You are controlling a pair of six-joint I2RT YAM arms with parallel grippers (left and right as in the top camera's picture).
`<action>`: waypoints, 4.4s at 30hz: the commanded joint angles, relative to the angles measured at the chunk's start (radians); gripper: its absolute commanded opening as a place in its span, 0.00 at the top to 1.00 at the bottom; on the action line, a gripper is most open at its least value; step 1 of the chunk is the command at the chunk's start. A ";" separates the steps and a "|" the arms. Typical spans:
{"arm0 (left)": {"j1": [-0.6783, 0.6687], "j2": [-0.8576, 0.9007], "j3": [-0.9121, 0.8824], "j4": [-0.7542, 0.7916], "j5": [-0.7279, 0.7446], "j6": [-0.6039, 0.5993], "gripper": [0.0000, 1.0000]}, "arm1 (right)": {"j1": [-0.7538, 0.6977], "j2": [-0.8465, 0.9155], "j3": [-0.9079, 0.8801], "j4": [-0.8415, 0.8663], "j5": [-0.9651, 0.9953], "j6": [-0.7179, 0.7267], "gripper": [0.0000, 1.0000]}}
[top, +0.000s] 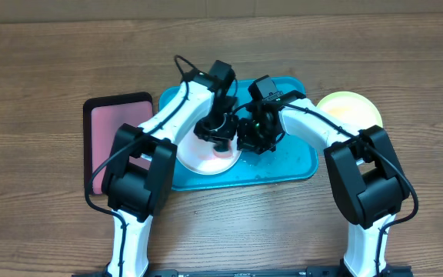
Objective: Clean dirty plates on tray and stack at the side
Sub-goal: 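Scrub the white plate with the sponge while right gripper holds its rim, then lift the white plate with the right gripper and tilt it up, then carry the white plate right and set it on the yellow plate stack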
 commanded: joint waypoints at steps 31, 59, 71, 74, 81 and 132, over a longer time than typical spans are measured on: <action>0.030 0.021 0.002 -0.006 0.189 0.185 0.96 | -0.012 0.011 -0.004 0.017 -0.054 -0.018 0.96; 0.082 0.021 0.002 -0.111 0.111 0.190 0.96 | -0.017 0.011 -0.004 0.007 -0.040 -0.018 0.96; 0.185 0.021 0.071 -0.085 0.125 -0.010 0.96 | -0.103 -0.024 -0.004 -0.077 -0.056 -0.101 0.96; 0.213 0.021 0.093 -0.087 0.125 -0.027 0.96 | -0.127 -0.069 -0.004 -0.117 0.045 -0.101 0.96; 0.207 0.020 0.186 -0.157 0.061 -0.011 0.96 | -0.141 -0.192 -0.001 -0.211 0.309 -0.095 0.96; 0.127 0.021 0.179 -0.148 -0.143 -0.165 0.96 | 0.486 -0.545 0.026 -0.590 1.826 0.415 0.96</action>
